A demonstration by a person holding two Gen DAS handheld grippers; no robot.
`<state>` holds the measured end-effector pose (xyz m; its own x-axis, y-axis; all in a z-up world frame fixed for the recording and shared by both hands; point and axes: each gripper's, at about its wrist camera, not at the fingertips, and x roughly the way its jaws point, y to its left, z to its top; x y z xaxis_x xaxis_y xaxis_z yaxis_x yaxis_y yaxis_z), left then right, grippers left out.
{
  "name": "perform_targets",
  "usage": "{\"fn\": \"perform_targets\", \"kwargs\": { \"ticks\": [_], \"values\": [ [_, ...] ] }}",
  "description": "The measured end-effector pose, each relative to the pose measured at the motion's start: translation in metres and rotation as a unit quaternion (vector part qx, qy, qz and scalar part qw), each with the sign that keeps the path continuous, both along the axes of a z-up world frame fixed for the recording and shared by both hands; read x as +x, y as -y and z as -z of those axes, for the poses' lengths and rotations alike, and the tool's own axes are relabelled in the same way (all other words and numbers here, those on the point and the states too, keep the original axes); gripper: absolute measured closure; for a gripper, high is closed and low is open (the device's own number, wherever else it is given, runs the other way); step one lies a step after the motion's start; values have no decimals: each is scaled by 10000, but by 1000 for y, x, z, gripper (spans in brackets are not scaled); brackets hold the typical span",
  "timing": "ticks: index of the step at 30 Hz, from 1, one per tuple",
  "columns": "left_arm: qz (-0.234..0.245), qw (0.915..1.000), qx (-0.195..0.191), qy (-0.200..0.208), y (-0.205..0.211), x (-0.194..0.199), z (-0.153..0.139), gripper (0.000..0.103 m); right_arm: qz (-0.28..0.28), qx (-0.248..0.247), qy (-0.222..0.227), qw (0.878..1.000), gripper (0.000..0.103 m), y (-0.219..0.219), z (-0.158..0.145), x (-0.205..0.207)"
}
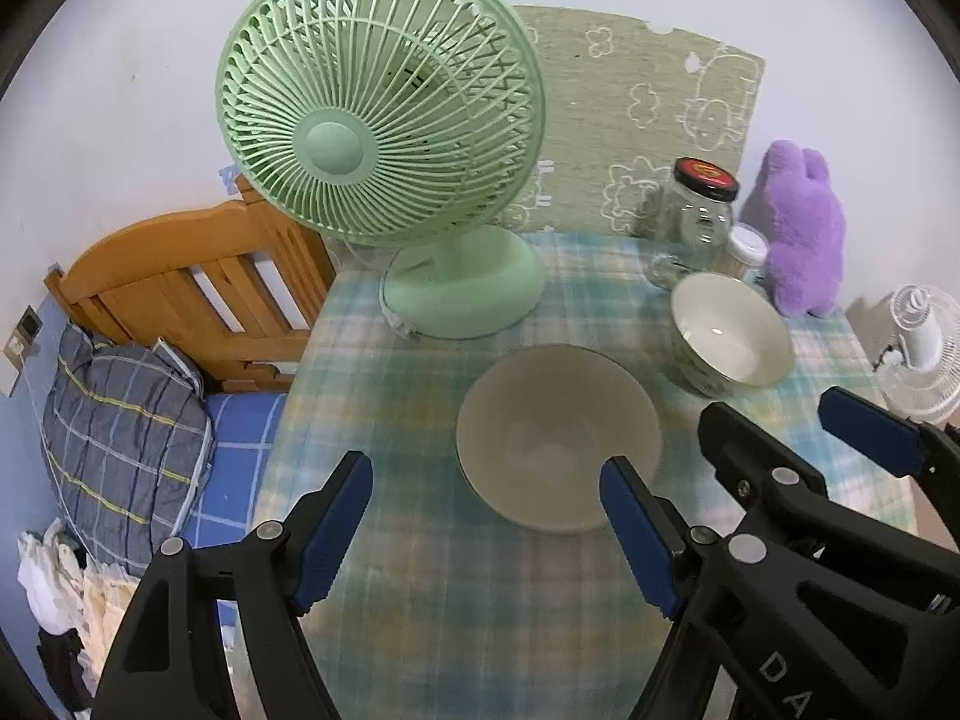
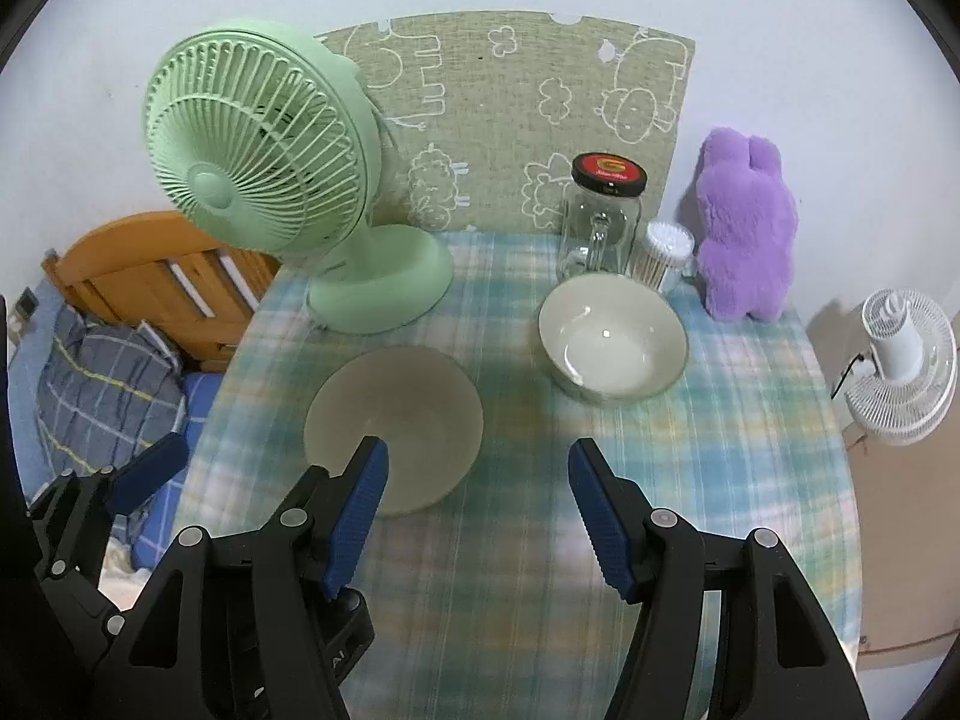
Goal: Organize plates and bowls
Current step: 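Grasp the rim of the second grey-green bowl with both tools, then lift the second bowl and carry it toward the plate stack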
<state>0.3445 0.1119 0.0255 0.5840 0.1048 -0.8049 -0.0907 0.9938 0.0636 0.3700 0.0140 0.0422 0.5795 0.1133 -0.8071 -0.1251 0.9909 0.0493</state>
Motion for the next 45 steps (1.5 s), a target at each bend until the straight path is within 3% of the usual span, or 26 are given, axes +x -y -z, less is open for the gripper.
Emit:
{"fn": "perform_targets", "kwargs": {
  "ticks": [13,16,21,32,45],
  "values": [
    [-35,9997,-188,-126,-13,52,50,35,115,-92,-124,9998,37,-10,49,63],
    [-38,9994,-179,-277,-13,61,63,42,118,-154,-174,9997,37,-13,61,72],
    [-112,9989,-125,-446,-14,70,79,62,52,-182,-367,9991,51,-16,79,83],
    [-84,9985,-26,-539,-16,80,90,83,-26,-93,-631,9980,82,-20,98,96],
    [-82,9977,-101,-660,-15,71,85,83,76,-146,-662,9977,86,-18,93,88]
  ]
}}
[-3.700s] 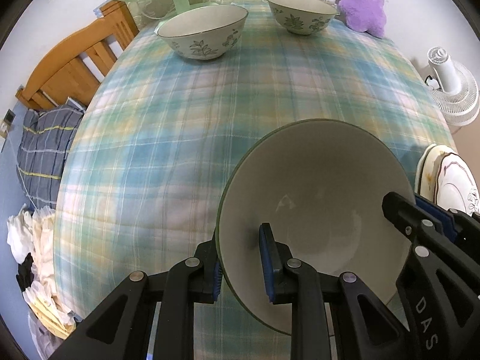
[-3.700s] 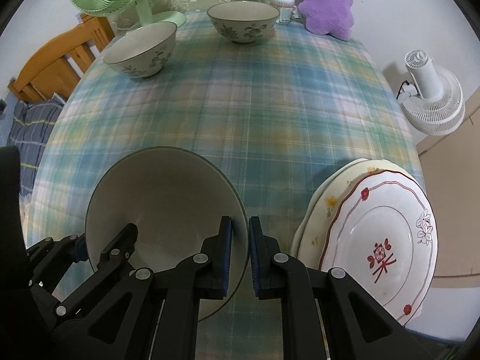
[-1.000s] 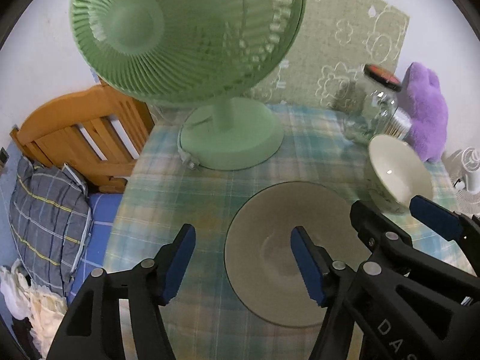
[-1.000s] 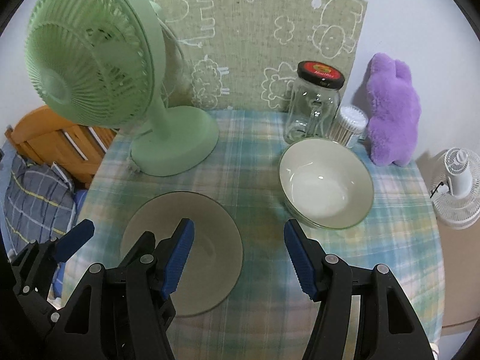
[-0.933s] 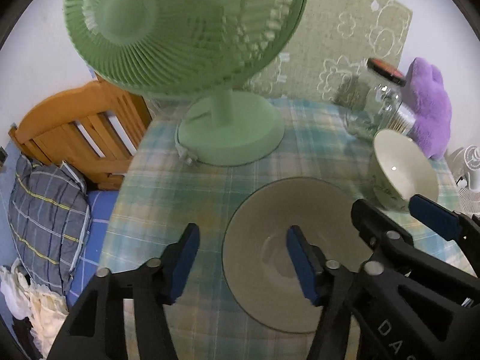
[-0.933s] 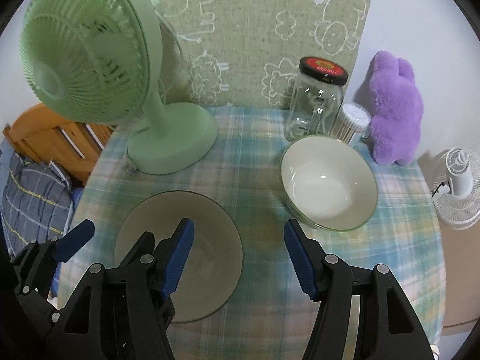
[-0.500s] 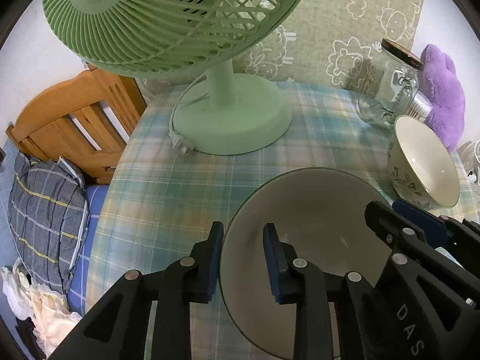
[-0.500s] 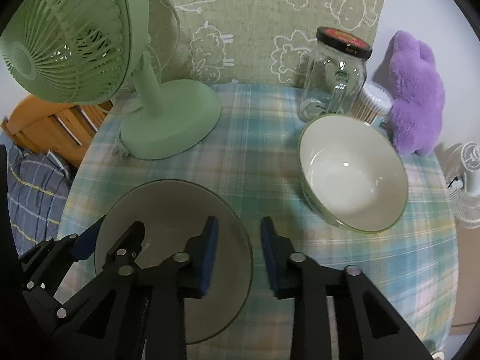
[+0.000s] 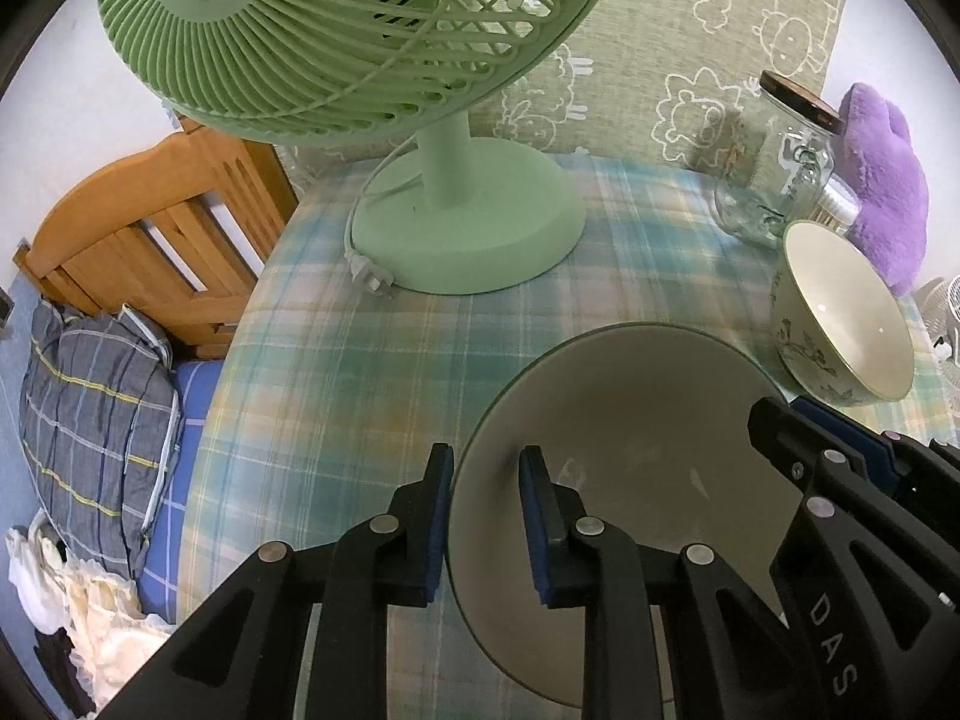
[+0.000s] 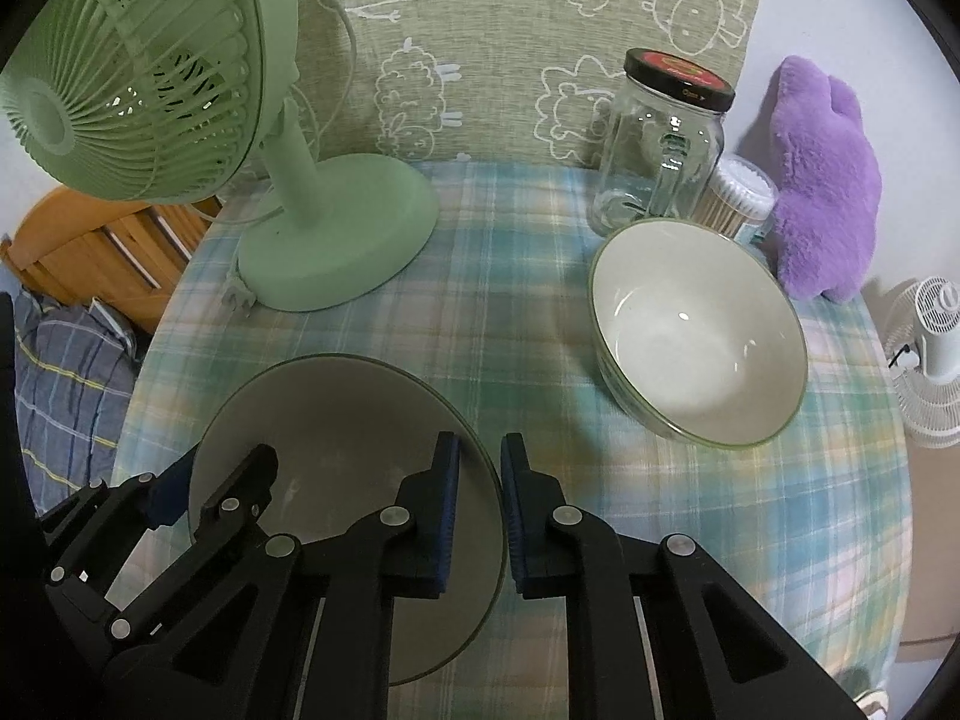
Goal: Organize plates and bowls
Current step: 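Lift the second bowl and carry it toward the plate stack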
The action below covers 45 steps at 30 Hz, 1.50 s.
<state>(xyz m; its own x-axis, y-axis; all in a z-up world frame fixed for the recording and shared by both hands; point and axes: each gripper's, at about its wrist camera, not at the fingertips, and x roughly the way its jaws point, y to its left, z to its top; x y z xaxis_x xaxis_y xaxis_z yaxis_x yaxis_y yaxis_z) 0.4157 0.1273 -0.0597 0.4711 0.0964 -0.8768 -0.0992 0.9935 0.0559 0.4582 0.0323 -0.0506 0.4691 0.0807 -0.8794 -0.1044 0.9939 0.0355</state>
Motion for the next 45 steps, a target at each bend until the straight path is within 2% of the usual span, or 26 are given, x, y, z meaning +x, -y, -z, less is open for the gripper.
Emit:
{"fn": "perform_targets", "kwargs": {
  "ticks": [10,25,45],
  "values": [
    [39,10000,-50,17,10,-18,-10,83,74,-22,10,10000,86,7,-8,-19],
    [18,9997,31,248,27,-60,-49,83,97,77,212,9997,86,23,-45,-64],
    [-16,9992,68,402,78,-150,-89,83,103,177,349,9992,86,74,-91,-154]
  ]
}}
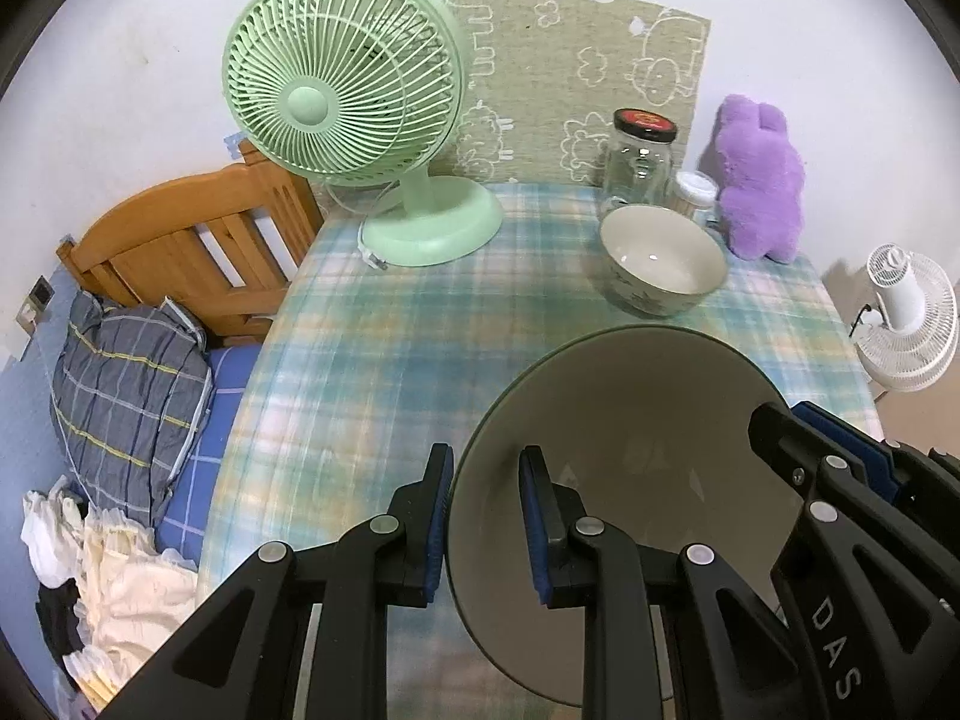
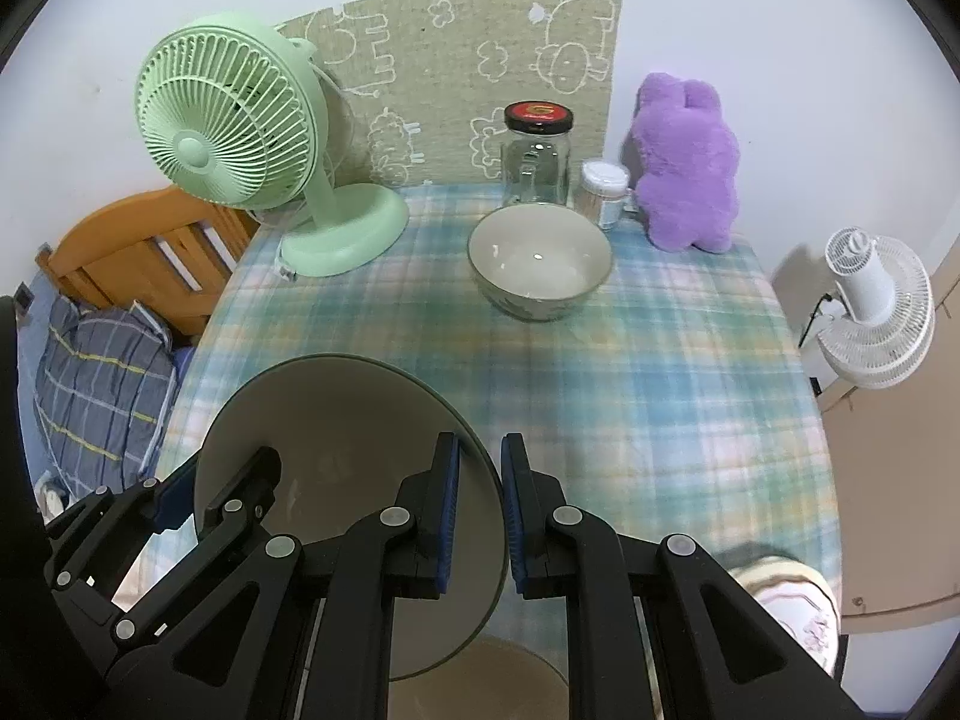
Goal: Organize plates and bowls
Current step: 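Lift the second bowl and carry it toward the plate stack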
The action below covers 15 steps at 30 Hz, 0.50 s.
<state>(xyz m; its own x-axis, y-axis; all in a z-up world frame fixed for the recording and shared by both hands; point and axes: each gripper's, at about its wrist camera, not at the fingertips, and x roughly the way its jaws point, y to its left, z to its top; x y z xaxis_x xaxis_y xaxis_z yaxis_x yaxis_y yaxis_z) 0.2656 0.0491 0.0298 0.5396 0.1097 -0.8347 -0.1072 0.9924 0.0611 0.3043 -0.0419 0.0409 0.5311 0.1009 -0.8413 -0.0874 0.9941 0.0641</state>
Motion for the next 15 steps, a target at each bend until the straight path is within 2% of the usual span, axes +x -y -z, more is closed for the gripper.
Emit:
{"fn": "perform_targets", "kwargs": {
  "ticks": [15],
  "values": [
    [-56,10000,-35,45,36,-63,-7,83,-38,19,106,9999,86,40,-14,-70]
  ]
}}
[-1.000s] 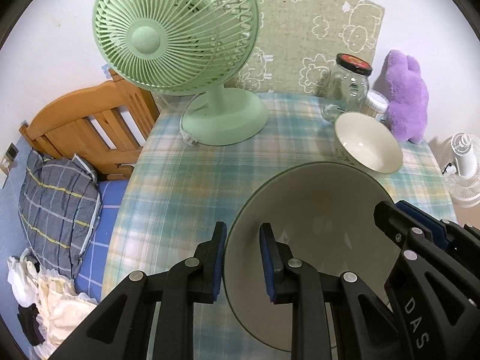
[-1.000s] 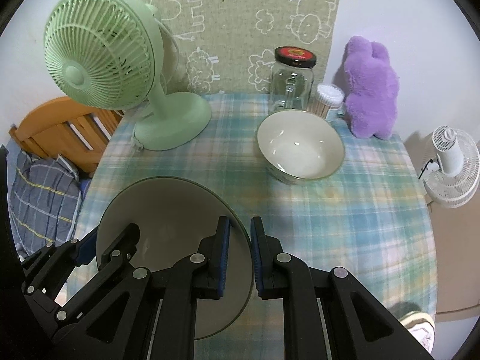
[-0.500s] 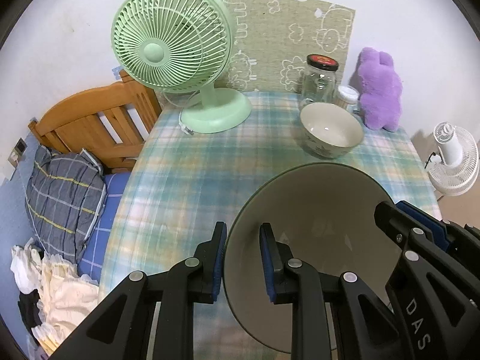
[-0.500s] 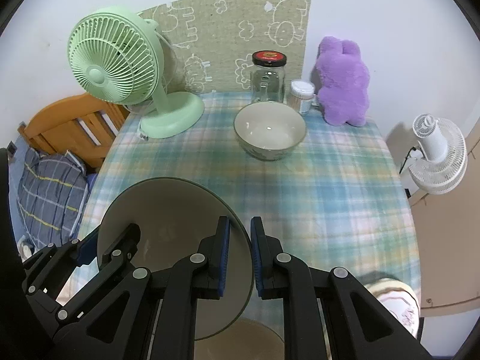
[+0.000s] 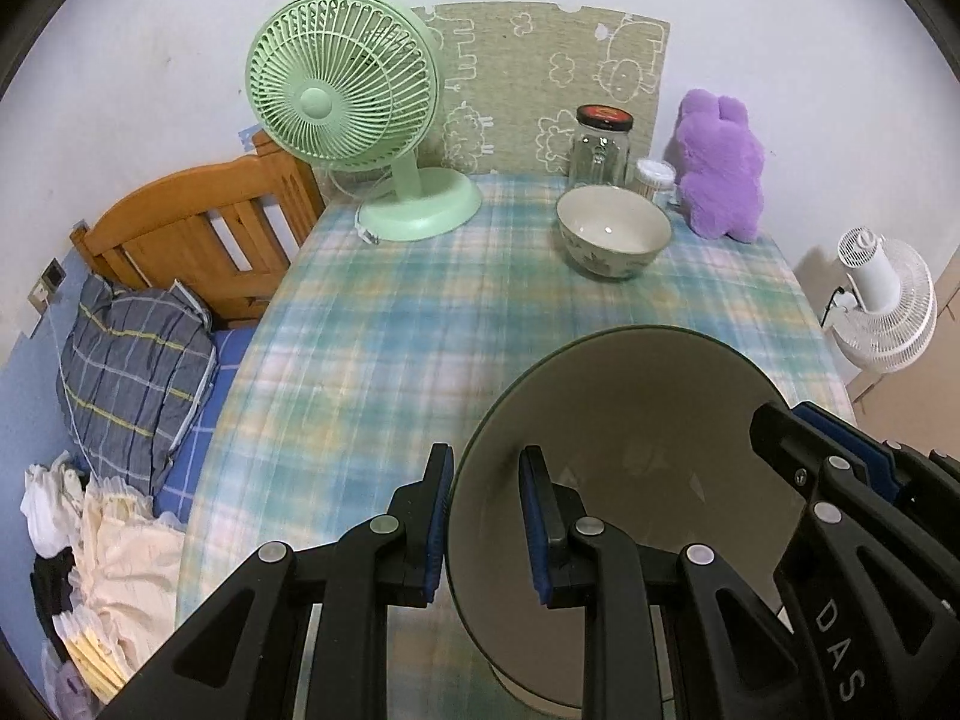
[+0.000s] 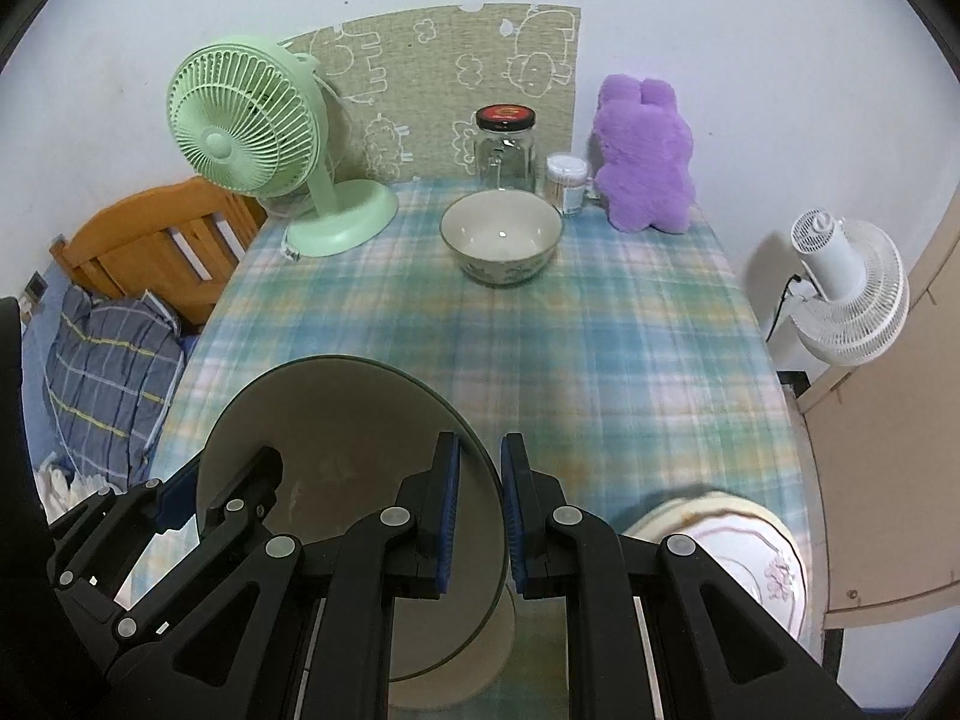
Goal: Organize plates and bowls
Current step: 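Lift the second bowl and carry it toward the plate stack, then lower the bowl beside the plate stack and open both tools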
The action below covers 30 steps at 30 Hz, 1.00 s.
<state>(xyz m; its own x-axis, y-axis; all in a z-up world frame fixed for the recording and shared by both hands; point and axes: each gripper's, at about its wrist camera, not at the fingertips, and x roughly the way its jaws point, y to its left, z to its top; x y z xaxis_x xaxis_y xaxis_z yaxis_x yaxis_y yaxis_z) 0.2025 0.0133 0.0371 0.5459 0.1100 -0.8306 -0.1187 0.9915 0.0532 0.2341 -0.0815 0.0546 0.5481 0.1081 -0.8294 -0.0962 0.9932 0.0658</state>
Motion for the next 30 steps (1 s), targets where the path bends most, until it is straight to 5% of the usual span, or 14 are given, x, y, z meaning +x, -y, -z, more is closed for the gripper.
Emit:
{"fn": "perform_targets", "kwargs": {
  "ticks": [12,30],
  "values": [
    [-66,9993,-8,-361,12,-29,27,83,-142,-27,-328,9994,86,12,25,-32],
    [-94,9965,-30,-826,11,-28,65,83,-219,-107,-868,9959,86,10,67,-29]
  ]
}}
